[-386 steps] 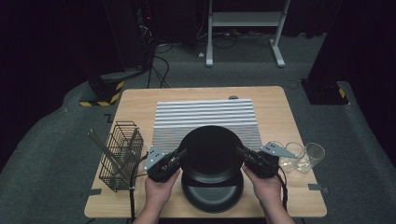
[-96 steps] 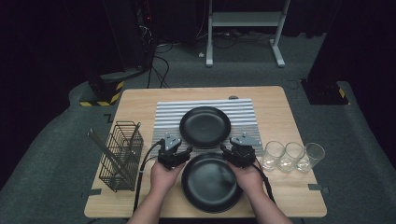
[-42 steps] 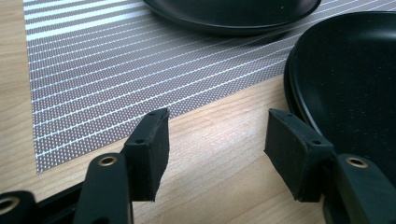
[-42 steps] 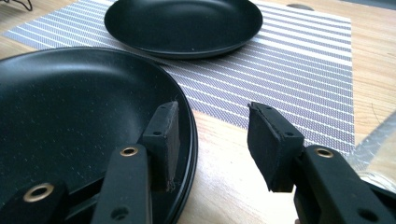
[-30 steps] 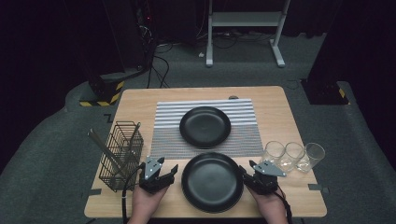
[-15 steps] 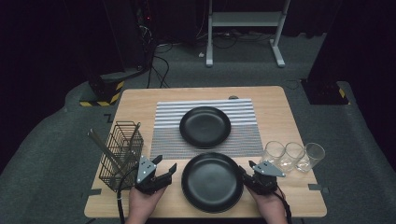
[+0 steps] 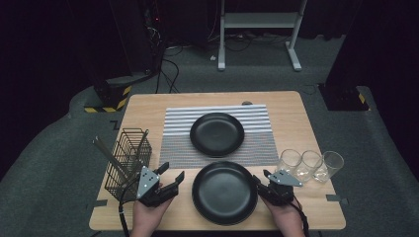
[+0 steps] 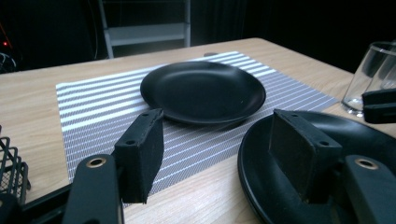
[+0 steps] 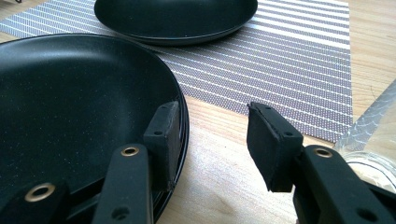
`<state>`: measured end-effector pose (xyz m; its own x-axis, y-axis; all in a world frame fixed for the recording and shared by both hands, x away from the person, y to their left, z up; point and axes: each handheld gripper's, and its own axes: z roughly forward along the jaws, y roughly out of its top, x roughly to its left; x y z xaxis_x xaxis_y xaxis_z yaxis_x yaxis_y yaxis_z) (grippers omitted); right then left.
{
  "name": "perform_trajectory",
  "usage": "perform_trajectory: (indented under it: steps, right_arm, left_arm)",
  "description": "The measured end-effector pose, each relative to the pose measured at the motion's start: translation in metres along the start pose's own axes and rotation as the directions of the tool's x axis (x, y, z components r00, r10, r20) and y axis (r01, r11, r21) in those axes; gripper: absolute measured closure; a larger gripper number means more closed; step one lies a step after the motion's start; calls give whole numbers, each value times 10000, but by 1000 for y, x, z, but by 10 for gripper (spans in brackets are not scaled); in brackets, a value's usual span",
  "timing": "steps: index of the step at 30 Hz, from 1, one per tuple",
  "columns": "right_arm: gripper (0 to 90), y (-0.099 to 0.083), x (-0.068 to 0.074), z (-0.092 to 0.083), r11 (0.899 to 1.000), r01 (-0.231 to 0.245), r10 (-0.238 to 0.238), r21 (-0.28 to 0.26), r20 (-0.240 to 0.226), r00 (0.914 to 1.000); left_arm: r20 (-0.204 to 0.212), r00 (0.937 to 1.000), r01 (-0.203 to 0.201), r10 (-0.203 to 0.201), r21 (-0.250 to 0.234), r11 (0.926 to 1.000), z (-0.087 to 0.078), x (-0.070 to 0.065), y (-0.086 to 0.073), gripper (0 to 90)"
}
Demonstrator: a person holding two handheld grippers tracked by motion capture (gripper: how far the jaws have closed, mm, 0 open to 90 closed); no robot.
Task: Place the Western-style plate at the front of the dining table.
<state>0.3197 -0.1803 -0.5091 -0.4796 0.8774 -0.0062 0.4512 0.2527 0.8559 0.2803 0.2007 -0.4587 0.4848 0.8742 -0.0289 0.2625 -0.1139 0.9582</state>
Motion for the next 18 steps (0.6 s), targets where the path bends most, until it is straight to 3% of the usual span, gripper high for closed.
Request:
perform_trajectory:
  steps: [7, 18]
  right_arm:
    - [538, 0, 0, 0, 10000, -20, 20, -26, -30, 10000]
    - [534, 1, -2, 1, 10000, -80, 80, 17, -23, 10000]
  left_arm:
    - [182, 9996, -207, 212, -266, 9994, -9, -6, 10, 359]
    - [-2, 9998, -185, 185, -472, 9987, -18, 0, 17, 361]
